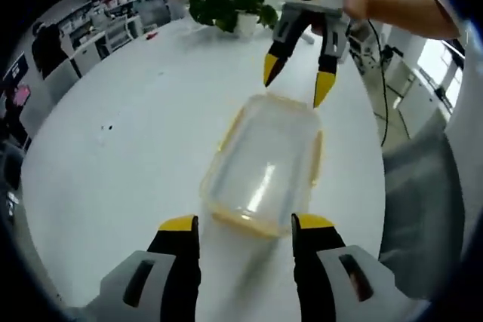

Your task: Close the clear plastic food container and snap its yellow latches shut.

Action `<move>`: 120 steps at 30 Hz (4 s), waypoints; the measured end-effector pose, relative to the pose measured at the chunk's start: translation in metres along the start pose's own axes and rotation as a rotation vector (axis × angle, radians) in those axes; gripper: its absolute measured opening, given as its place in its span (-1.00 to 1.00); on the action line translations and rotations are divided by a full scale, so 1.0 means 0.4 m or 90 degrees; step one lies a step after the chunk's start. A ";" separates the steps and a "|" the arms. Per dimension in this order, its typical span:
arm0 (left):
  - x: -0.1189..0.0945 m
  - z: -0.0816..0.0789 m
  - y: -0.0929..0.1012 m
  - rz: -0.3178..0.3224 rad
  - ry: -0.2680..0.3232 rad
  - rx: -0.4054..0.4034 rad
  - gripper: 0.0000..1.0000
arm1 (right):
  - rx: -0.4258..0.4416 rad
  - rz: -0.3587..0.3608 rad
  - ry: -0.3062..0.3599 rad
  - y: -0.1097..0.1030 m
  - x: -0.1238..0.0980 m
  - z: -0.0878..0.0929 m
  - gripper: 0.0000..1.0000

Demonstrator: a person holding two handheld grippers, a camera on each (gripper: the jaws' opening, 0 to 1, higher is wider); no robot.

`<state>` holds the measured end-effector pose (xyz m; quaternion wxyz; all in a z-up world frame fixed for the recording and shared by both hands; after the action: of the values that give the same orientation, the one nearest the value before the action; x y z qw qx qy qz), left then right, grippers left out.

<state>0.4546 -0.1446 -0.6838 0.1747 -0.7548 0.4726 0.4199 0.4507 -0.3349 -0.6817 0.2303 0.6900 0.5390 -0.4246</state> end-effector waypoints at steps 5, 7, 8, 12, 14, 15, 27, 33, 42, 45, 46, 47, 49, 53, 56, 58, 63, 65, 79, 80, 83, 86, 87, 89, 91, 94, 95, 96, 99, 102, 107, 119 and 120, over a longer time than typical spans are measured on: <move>0.003 0.002 -0.003 -0.023 0.010 -0.072 -0.05 | 0.060 0.020 -0.003 -0.003 0.009 0.001 -0.19; 0.006 0.004 -0.002 -0.031 0.010 -0.087 -0.06 | 0.081 0.029 0.000 0.001 0.013 0.000 -0.18; 0.009 0.005 -0.002 -0.043 0.008 -0.093 -0.07 | 0.079 0.025 -0.004 -0.002 0.015 0.002 -0.18; 0.016 0.012 -0.001 -0.065 0.008 -0.121 -0.07 | 0.115 0.036 0.001 -0.006 0.024 0.005 -0.16; 0.016 0.012 0.000 -0.069 0.010 -0.135 -0.09 | 0.123 0.041 0.002 -0.006 0.024 0.008 -0.18; 0.015 0.013 -0.002 -0.077 0.010 -0.140 -0.10 | 0.138 0.044 0.006 -0.005 0.024 0.007 -0.20; 0.014 0.024 -0.003 -0.087 0.042 -0.299 -0.11 | 0.251 0.073 0.028 0.008 0.026 0.024 -0.24; 0.021 0.029 0.000 -0.097 0.039 -0.343 -0.12 | 0.303 0.080 0.037 0.005 0.033 0.035 -0.27; 0.028 0.034 0.009 -0.097 0.052 -0.398 -0.13 | 0.355 0.082 0.055 0.002 0.039 0.039 -0.28; 0.031 0.036 0.010 -0.094 0.052 -0.409 -0.14 | 0.372 0.075 0.063 0.002 0.044 0.041 -0.28; 0.033 0.037 0.008 -0.093 0.052 -0.413 -0.14 | 0.374 0.074 0.065 0.002 0.044 0.041 -0.28; 0.034 0.038 0.008 -0.093 0.051 -0.412 -0.16 | 0.379 0.072 0.066 0.001 0.045 0.041 -0.29; 0.036 0.040 0.008 -0.095 0.050 -0.410 -0.16 | 0.386 0.068 0.069 -0.001 0.047 0.040 -0.29; 0.047 0.039 0.021 -0.065 0.058 -0.447 -0.21 | 0.400 0.059 0.077 -0.003 0.055 0.037 -0.29; 0.053 0.035 0.022 -0.061 0.054 -0.446 -0.25 | 0.406 0.055 0.080 -0.003 0.058 0.031 -0.32; 0.054 0.033 0.024 -0.053 0.053 -0.457 -0.25 | 0.410 0.053 0.080 -0.001 0.060 0.030 -0.31; 0.057 0.035 0.022 -0.046 0.053 -0.469 -0.27 | 0.408 0.049 0.078 -0.001 0.061 0.029 -0.32; 0.058 0.033 0.022 -0.046 0.050 -0.467 -0.28 | 0.407 0.051 0.075 -0.003 0.061 0.026 -0.33; 0.060 0.032 0.011 -0.070 0.069 -0.480 -0.35 | 0.435 0.035 0.089 -0.022 0.082 0.017 -0.44; 0.061 0.031 0.011 -0.071 0.069 -0.478 -0.35 | 0.434 0.037 0.079 -0.023 0.081 0.014 -0.44; 0.059 0.032 0.012 -0.070 0.067 -0.481 -0.35 | 0.438 0.035 0.078 -0.024 0.079 0.015 -0.43; 0.059 0.031 0.011 -0.071 0.068 -0.479 -0.35 | 0.440 0.034 0.072 -0.025 0.079 0.016 -0.43; 0.059 0.032 0.011 -0.070 0.066 -0.479 -0.35 | 0.440 0.033 0.072 -0.025 0.079 0.016 -0.43; 0.057 0.034 0.013 -0.069 0.064 -0.479 -0.35 | 0.438 0.032 0.071 -0.026 0.079 0.016 -0.42; 0.056 0.035 0.014 -0.068 0.064 -0.480 -0.35 | 0.438 0.030 0.069 -0.026 0.080 0.015 -0.42; 0.054 0.035 0.014 -0.068 0.064 -0.483 -0.34 | 0.441 0.027 0.068 -0.023 0.078 0.013 -0.41; 0.055 0.035 0.010 -0.065 0.065 -0.483 -0.34 | 0.441 0.026 0.070 -0.023 0.077 0.014 -0.40; 0.055 0.035 0.010 -0.064 0.065 -0.484 -0.33 | 0.442 0.025 0.074 -0.021 0.077 0.016 -0.39; 0.055 0.036 0.008 -0.062 0.073 -0.478 -0.31 | 0.448 0.024 0.082 -0.020 0.076 0.018 -0.39; 0.049 0.026 0.005 -0.075 0.074 -0.403 -0.31 | 0.443 0.026 0.087 -0.018 0.073 0.020 -0.39; 0.041 0.026 0.007 -0.080 0.062 -0.395 -0.36 | 0.414 0.036 0.077 -0.016 0.065 0.018 -0.41; 0.020 0.025 0.013 -0.057 0.046 -0.323 -0.29 | 0.340 0.022 0.053 -0.019 0.041 0.004 -0.35; 0.017 0.024 0.013 -0.055 0.048 -0.320 -0.27 | 0.336 0.023 0.051 -0.017 0.039 0.003 -0.35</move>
<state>0.4471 -0.1447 -0.6942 -0.0187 -0.8091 0.3269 0.4880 0.4447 -0.3251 -0.6946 0.0281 0.7521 0.4057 -0.5186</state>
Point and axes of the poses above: the point that each gripper's makers call its tool centre point, and the gripper's own axes: x roughly forward along the fingers, y roughly to its right, z roughly out of its underside, the point moved 4 cm from there along -x, roughly backward along the fingers, and after that the axes turned 4 degrees about -x, right-handed, at the moved point
